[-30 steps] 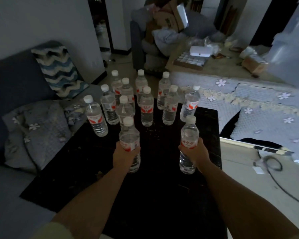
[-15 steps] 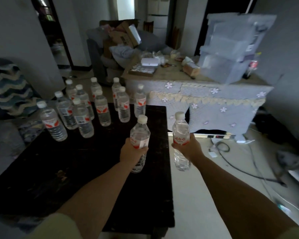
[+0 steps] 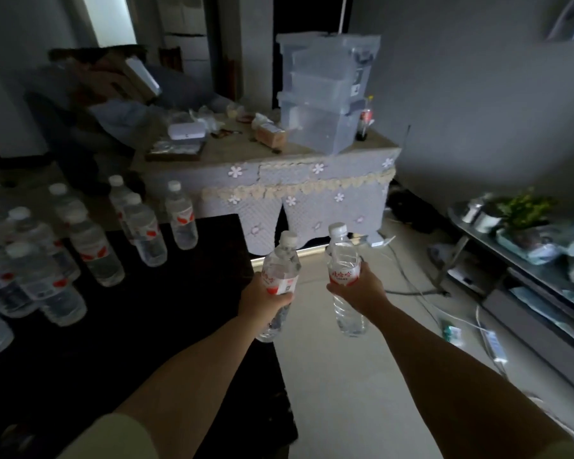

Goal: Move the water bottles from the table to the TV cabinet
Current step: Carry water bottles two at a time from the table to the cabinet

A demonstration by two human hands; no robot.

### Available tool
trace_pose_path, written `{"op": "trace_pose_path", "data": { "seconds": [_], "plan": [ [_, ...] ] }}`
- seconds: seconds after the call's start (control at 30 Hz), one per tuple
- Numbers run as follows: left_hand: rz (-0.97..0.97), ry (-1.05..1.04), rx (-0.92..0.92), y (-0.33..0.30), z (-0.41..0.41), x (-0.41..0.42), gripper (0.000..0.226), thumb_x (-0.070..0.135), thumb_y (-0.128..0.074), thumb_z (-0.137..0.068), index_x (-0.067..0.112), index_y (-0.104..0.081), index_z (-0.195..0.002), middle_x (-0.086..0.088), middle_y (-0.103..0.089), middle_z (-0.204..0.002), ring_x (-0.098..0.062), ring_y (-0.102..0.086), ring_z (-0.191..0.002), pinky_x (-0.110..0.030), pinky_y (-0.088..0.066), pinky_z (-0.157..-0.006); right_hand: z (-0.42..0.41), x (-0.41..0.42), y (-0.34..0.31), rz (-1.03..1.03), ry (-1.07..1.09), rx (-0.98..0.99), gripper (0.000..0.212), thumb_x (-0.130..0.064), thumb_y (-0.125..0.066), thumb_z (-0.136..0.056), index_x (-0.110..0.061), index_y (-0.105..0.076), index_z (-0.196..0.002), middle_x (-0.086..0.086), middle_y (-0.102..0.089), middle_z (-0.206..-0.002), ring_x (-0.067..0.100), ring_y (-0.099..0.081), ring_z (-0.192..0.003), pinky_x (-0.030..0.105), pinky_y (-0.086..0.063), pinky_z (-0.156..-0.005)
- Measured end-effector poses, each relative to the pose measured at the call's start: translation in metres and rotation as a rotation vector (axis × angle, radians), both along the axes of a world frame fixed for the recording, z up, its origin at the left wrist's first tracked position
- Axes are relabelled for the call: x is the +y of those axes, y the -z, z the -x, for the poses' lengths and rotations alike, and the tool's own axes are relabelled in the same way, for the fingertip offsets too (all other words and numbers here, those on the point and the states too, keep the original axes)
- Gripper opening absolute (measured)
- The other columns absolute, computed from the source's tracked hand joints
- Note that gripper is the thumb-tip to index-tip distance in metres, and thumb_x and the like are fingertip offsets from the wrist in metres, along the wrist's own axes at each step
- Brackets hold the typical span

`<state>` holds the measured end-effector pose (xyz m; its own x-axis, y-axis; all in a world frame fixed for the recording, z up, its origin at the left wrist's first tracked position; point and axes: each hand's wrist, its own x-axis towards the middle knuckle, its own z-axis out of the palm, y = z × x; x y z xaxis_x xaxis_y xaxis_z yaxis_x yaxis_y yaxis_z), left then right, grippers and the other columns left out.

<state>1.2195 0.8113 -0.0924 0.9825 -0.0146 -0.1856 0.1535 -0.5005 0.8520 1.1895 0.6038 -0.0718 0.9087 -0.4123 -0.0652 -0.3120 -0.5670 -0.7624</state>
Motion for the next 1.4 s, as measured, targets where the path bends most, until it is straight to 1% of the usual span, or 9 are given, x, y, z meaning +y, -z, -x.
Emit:
{"op": "trace_pose_path", "data": {
  "seconds": [0.13,0.2,0.4,0.57,0.63,0.77,0.87,1.27,1.4],
  "plan": [
    [-0.061,0.117,-0.023,-0.004,-0.026,-0.008,0.061,0.031,-0.081,-0.068,0.013,-0.054,-0.119,-0.005,-0.066,-0.114,-0.025,-0.064,-0.102,-0.029,-0.048,-0.082,0.004,-0.008,-0.004,-0.004,0.104,0.0,0.07,-0.033,-0.084,-0.066,-0.011,-0.048,-0.122,0.002,-0.062,-0.098,0.021,-0.059,-0.086,0.03,-0.046,-0.075],
    [-0.101,0.168,-0.038,-0.007,-0.037,-0.013,0.062,0.032,-0.081,-0.068,0.012,-0.053,-0.12,-0.007,-0.066,-0.115,-0.027,-0.063,-0.105,-0.03,-0.049,-0.087,0.009,-0.012,-0.004,-0.018,0.166,-0.001,0.068,-0.033,-0.083,-0.066,-0.011,-0.048,-0.12,0.004,-0.064,-0.101,0.021,-0.059,-0.087,0.03,-0.046,-0.074],
    [-0.107,0.349,-0.085,-0.012,-0.051,-0.046,0.054,0.032,-0.079,-0.07,0.012,-0.054,-0.114,-0.007,-0.067,-0.109,-0.028,-0.063,-0.101,-0.027,-0.044,-0.077,0.044,-0.027,-0.004,-0.058,0.382,-0.011,0.066,-0.031,-0.084,-0.066,-0.012,-0.051,-0.119,0.007,-0.064,-0.105,0.023,-0.06,-0.09,0.029,-0.043,-0.071],
    [-0.091,0.53,-0.064,-0.008,-0.029,-0.091,0.061,0.034,-0.082,-0.067,0.013,-0.054,-0.117,-0.006,-0.068,-0.11,-0.027,-0.064,-0.1,-0.032,-0.05,-0.086,0.095,-0.046,0.001,-0.064,0.526,0.003,0.07,-0.029,-0.084,-0.067,-0.012,-0.049,-0.125,0.007,-0.064,-0.111,0.023,-0.06,-0.097,0.032,-0.047,-0.079],
    [-0.075,0.615,-0.049,-0.006,-0.012,-0.112,0.062,0.035,-0.083,-0.066,0.014,-0.053,-0.117,-0.006,-0.067,-0.112,-0.026,-0.064,-0.1,-0.029,-0.048,-0.084,0.123,-0.055,0.002,-0.058,0.584,0.01,0.069,-0.03,-0.084,-0.067,-0.012,-0.049,-0.125,0.009,-0.064,-0.111,0.025,-0.061,-0.098,0.038,-0.051,-0.085],
    [-0.065,0.763,-0.017,-0.002,0.03,-0.157,0.066,0.037,-0.085,-0.064,0.017,-0.052,-0.118,-0.004,-0.066,-0.114,-0.025,-0.063,-0.1,-0.029,-0.048,-0.084,0.181,-0.074,0.002,-0.063,0.731,0.005,0.067,-0.032,-0.084,-0.067,-0.012,-0.051,-0.121,0.008,-0.065,-0.109,0.023,-0.06,-0.093,0.033,-0.047,-0.076],
    [-0.057,0.856,-0.015,-0.002,0.071,-0.194,0.063,0.038,-0.084,-0.065,0.02,-0.051,-0.115,-0.002,-0.066,-0.112,-0.021,-0.061,-0.091,-0.025,-0.043,-0.078,0.232,-0.092,0.003,-0.045,0.815,0.033,0.066,-0.035,-0.084,-0.066,-0.011,-0.052,-0.119,0.008,-0.066,-0.106,0.025,-0.062,-0.094,0.034,-0.05,-0.078],
    [-0.054,1.06,-0.052,-0.005,0.261,-0.33,0.058,0.042,-0.084,-0.064,0.024,-0.05,-0.108,0.0,-0.066,-0.109,-0.016,-0.055,-0.083,-0.024,-0.04,-0.071,0.449,-0.179,-0.002,-0.022,1.052,0.055,0.069,-0.031,-0.084,-0.069,-0.009,-0.047,-0.123,0.013,-0.062,-0.112,0.03,-0.059,-0.1,0.041,-0.05,-0.084],
    [-0.041,1.137,-0.022,-0.001,0.327,-0.367,0.054,0.041,-0.084,-0.065,0.025,-0.049,-0.103,0.003,-0.065,-0.104,-0.015,-0.056,-0.08,-0.025,-0.041,-0.065,0.522,-0.2,-0.003,-0.011,1.146,0.068,0.069,-0.033,-0.083,-0.069,-0.01,-0.047,-0.123,0.012,-0.062,-0.112,0.024,-0.054,-0.089,0.033,-0.043,-0.075]
  ]
}}
